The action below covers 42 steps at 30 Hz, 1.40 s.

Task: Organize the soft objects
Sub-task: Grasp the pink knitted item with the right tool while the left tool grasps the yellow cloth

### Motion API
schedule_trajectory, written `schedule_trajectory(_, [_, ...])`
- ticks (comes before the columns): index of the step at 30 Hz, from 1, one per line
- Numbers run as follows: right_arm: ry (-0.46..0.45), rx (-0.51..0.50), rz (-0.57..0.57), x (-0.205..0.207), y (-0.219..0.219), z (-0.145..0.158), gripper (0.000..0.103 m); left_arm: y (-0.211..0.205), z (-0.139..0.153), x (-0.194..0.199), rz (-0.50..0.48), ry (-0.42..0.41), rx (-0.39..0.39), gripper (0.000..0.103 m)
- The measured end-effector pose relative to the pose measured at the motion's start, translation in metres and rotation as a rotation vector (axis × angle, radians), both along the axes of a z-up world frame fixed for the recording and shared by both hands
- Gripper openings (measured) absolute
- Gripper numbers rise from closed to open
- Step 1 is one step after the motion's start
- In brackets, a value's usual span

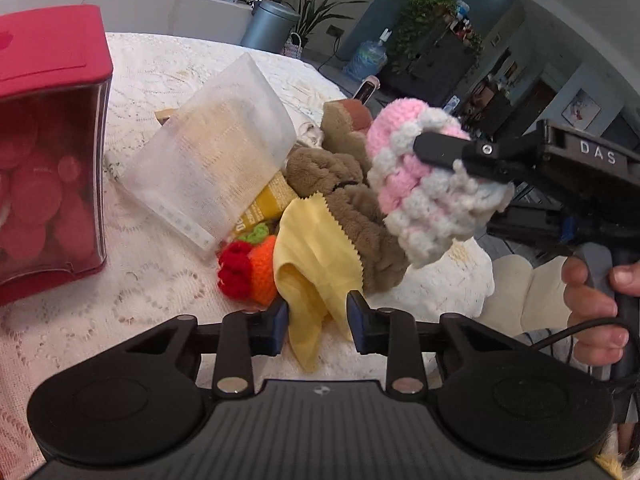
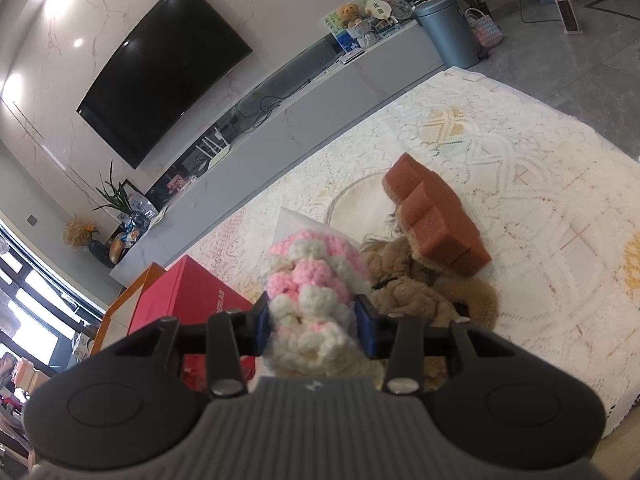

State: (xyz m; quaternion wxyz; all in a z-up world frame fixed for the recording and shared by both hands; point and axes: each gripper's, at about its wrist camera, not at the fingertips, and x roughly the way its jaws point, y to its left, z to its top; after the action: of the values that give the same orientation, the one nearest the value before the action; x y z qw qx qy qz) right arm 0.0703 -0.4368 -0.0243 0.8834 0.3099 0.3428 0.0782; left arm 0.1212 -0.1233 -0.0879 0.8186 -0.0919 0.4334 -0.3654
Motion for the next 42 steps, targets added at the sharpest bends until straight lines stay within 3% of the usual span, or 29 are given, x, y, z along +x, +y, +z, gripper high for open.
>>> schedule_trajectory(6, [0.002,0.004,0.0,0.0,0.0,-0.001,0.042,-0.003,0.011,-0.007,0.005,-0.097,-0.02,0.037])
schedule_trajectory(9, [0.006,0.004,-0.003,0.001,0.0,-0.002,0.042,-0.011,0.009,-0.001,-0.007,-0.068,-0.049,0.042])
schedule_trajectory(13, [0.015,0.0,0.005,0.003,0.001,-0.004,0.043,-0.03,0.004,0.003,-0.038,-0.069,-0.007,0.04])
schedule_trajectory(15, [0.018,-0.001,0.007,0.003,0.001,-0.005,0.043,-0.036,0.001,0.005,-0.033,-0.071,0.018,0.031])
schedule_trajectory(18, [0.027,-0.01,0.001,0.004,0.001,-0.007,0.043,-0.039,-0.003,0.007,-0.022,-0.056,0.051,0.005])
schedule_trajectory(19, [0.03,-0.014,0.0,0.004,0.0,-0.007,0.043,-0.038,-0.004,0.007,-0.015,-0.061,0.055,0.003])
schedule_trajectory(26, [0.029,-0.014,0.0,0.004,-0.001,-0.009,0.043,-0.012,0.009,0.001,0.032,-0.097,-0.004,0.001])
schedule_trajectory(32, [0.03,-0.008,-0.004,0.004,-0.003,-0.009,0.043,0.022,0.035,-0.004,0.1,-0.142,-0.125,0.001])
schedule_trajectory(39, [0.029,-0.007,0.005,0.004,-0.002,-0.01,0.043,0.033,0.059,-0.012,0.205,-0.192,-0.171,0.001])
schedule_trajectory(42, [0.029,-0.005,0.005,0.004,-0.001,-0.01,0.043,0.028,0.073,-0.017,0.227,-0.24,-0.119,0.001])
